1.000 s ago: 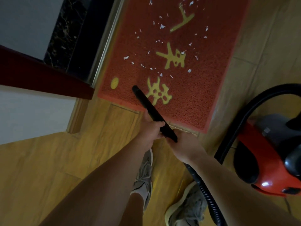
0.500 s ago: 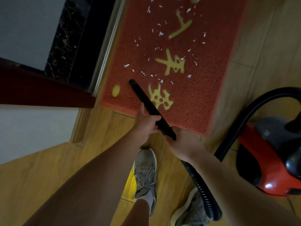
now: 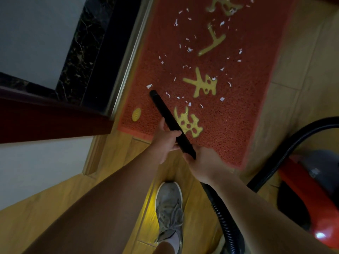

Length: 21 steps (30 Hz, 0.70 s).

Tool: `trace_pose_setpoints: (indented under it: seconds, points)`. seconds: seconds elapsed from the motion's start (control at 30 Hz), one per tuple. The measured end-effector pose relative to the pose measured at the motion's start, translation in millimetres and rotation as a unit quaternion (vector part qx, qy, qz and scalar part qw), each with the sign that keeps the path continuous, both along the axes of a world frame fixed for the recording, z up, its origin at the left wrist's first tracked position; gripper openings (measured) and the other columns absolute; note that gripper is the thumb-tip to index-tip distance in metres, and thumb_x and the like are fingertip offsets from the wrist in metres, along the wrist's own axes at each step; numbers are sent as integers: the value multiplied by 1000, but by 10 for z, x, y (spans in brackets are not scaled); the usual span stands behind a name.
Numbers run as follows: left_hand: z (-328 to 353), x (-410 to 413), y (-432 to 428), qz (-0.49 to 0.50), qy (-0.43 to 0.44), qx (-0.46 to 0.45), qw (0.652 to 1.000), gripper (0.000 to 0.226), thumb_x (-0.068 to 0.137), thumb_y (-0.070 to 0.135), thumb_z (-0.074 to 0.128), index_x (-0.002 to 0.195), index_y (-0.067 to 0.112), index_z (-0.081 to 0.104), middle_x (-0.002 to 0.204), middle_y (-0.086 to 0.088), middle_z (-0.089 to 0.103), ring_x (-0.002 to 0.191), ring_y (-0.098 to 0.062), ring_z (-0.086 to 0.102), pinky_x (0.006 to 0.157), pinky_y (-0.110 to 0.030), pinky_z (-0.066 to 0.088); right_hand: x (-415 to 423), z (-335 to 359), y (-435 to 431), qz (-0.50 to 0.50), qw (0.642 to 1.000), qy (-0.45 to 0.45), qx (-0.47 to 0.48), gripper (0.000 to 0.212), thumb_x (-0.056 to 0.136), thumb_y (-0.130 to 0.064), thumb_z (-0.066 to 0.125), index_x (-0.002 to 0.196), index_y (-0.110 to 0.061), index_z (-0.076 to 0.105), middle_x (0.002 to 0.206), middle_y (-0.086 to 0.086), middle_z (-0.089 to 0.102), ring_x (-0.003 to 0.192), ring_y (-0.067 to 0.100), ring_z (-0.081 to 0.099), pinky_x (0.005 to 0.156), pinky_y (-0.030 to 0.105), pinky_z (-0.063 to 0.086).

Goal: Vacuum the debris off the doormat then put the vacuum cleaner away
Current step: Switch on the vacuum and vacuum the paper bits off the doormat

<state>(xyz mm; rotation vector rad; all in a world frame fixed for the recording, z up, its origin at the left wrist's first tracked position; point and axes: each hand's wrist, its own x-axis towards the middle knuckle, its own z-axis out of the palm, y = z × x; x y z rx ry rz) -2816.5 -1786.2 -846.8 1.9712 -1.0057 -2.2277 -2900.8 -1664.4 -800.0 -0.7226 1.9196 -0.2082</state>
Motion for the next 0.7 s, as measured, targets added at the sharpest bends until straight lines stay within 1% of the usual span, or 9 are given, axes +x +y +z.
trace_pose_setpoints:
  seconds: [0.07,0.17,0.23,0.37,0.4,0.47,0.53,0.6,0.7]
  points:
    - [-13,-8,-68,4,-1,4,1000,85,94,1,66,159,39,26,139,-9,60,101,-25,73,74,-40,65,-15,-25,-88,0,1000,-4,0,27,103,-37,49,120,-20,60,75,-1,62,61,17,60,48,26,39]
    - [-20,-17,-150,7,1,7,1000,85,94,2,66,159,39,26,139,-8,59,104,-25,71,72,-38,64,-25,-33,-171,4,1000,0,-3,24,103,-37,48,117,-19,57,76,1,62,62,19,63,48,28,44]
    - [-21,-18,-171,9,1,9,1000,85,94,1,65,159,40,26,139,-7,59,105,-24,71,73,-39,64,-18,-32,-194,9,1000,3,-3,23,103,-37,47,115,-19,55,76,1,62,62,19,63,49,29,45]
    - [-5,-15,-107,-5,5,14,1000,88,92,-3,65,158,40,26,133,-6,63,104,-26,72,83,-47,63,-4,-30,-142,12,1000,10,-7,24,103,-34,49,120,-19,55,74,-4,58,64,19,59,53,28,41]
    - [8,-22,-79,-12,7,17,1000,88,92,-3,65,158,40,26,132,-7,64,103,-26,73,82,-47,64,-5,-25,-115,11,1000,12,-5,26,103,-34,49,122,-19,56,75,-4,58,65,19,59,55,28,41]
    - [30,-45,-18,-18,16,28,999,89,93,-5,65,158,42,26,133,-7,64,101,-26,73,74,-42,64,-14,-11,-44,8,1000,16,-2,29,102,-35,49,126,-19,56,77,-2,59,67,20,59,57,29,41]
    - [42,-81,50,-15,23,41,999,91,92,-7,63,158,42,26,134,-8,64,100,-27,74,69,-41,64,-31,-5,34,10,1000,24,-1,31,103,-35,49,128,-19,56,78,-2,58,68,21,58,58,29,39]
    - [57,-120,128,-14,22,46,999,92,91,-10,63,158,42,26,134,-8,64,101,-29,73,69,-44,64,-56,6,100,11,999,35,7,30,103,-36,48,126,-18,56,77,-4,57,67,20,57,53,29,36]
    - [80,-156,248,-20,26,51,998,93,91,-10,64,158,42,26,132,-8,64,100,-29,74,79,-52,63,-72,9,178,2,999,41,9,29,103,-38,47,124,-19,56,74,-6,56,61,14,55,46,25,32]
